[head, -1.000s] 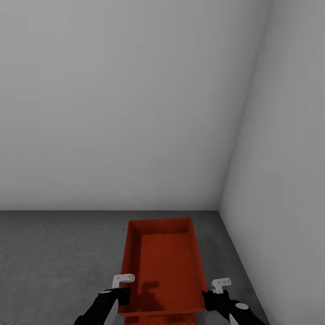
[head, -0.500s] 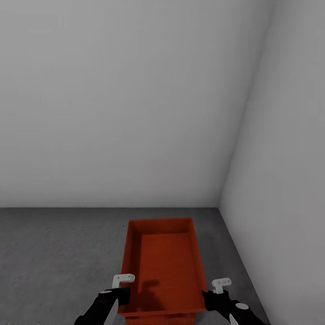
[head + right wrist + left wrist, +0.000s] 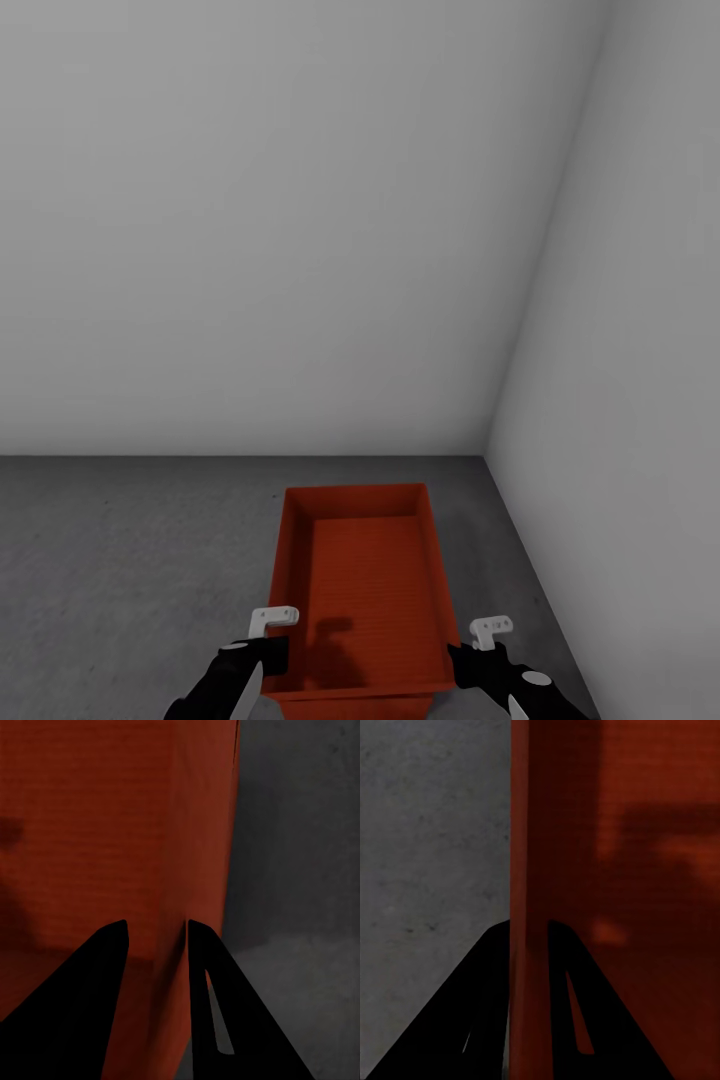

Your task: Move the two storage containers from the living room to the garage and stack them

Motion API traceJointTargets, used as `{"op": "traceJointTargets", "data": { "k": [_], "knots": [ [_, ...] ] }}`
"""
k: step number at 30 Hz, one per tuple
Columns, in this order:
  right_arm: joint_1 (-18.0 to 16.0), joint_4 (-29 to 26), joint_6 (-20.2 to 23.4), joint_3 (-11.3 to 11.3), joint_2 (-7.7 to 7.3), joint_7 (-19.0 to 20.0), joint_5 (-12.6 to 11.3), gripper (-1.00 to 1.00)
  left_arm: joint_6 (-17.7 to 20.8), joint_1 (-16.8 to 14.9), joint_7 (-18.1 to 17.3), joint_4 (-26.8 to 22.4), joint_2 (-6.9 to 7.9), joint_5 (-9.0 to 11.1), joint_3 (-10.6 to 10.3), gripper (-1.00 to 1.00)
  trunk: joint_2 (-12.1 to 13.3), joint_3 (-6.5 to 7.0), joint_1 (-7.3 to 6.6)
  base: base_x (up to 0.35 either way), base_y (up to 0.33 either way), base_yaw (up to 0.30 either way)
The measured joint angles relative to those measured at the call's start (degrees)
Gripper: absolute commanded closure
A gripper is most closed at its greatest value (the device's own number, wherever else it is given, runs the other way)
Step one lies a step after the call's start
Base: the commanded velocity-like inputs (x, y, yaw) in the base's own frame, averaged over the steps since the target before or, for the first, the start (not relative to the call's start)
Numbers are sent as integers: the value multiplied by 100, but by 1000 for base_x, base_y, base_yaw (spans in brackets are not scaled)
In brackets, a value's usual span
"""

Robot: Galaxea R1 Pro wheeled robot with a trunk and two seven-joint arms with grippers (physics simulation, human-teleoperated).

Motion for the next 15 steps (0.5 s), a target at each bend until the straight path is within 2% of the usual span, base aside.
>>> {"op": "traceJointTargets", "data": {
  "k": [15],
  "knots": [
    [0, 1, 0, -2, 8, -8, 1, 100, 5, 0, -3, -3, 8, 5, -4, 100, 0, -1, 0, 0, 0, 0]
  ]
}}
